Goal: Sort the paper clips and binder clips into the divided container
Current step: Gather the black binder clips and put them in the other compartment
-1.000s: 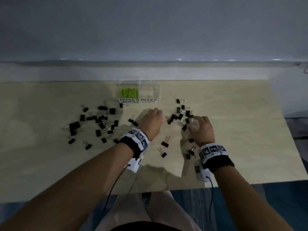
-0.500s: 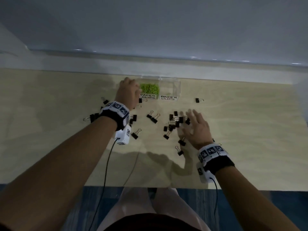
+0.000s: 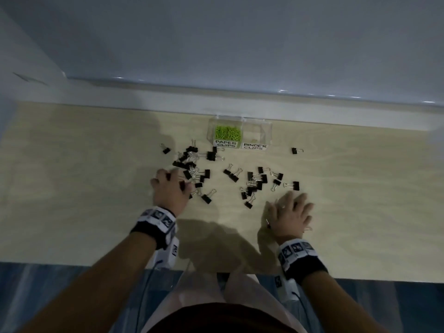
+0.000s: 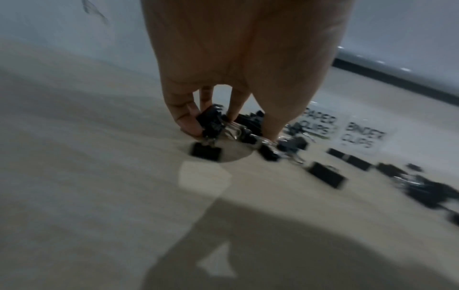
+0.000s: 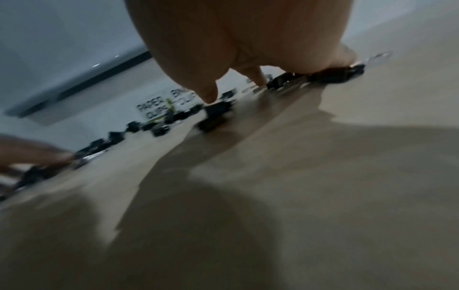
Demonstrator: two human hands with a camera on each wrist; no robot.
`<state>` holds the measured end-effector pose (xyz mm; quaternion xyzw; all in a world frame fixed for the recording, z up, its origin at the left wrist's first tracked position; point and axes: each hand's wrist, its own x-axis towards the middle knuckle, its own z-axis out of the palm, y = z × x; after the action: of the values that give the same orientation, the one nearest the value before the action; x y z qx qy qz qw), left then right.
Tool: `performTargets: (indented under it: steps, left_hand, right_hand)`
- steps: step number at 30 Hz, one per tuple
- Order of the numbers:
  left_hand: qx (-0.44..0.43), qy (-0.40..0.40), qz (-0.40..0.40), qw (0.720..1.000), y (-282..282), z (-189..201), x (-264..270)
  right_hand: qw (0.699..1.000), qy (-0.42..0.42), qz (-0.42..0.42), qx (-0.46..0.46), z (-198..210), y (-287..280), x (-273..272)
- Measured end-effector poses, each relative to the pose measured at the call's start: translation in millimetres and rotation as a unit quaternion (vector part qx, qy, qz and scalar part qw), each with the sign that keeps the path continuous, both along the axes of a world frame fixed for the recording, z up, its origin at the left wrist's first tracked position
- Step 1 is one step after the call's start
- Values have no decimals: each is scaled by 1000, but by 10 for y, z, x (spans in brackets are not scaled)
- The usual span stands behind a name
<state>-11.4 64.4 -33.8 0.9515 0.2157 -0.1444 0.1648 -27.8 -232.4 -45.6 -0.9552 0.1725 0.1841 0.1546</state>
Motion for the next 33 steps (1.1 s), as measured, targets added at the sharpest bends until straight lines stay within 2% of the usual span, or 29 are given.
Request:
performTargets:
  steps: [5,8,10,14,17,20,23,26,29,33]
  left_hand:
    - [-40,-9,-47,998,-515,146,-23]
    - [-37,-48,-37,997,-351,275,191]
    - [-16,-59,-20,998,-90,291,452]
    - [-17,14,25,999,366,270,910]
    - [16,60,-42,997,360,176,961]
    - [28,16,-84,996,70,80,742]
    - [6,9,-102,995,-229,85,543]
    - [-38,-34,-79,996,-419,249,601]
    - [-120,-93,-40,988,-477,387,958]
    - [-203,-100,52,973,-488,355,1503]
  right_hand:
    - [992,-34,108,49,102,418,144]
    - [984,-160,66,39,237,264,432]
    - [982,-183,24,28,292,48,736]
    - [995,-66,78,16,264,-344,1342]
    - [989,-3,145,4,190,-358,1447]
    - [980,-7,198,-11,140,-154,1206]
    - [975,-4,215,53,144,76,883]
    - [967,-7,246,66,234,199,736]
    - [966,-83,228,89,351,174,880]
    - [953,-180,216,113,535,177,1346]
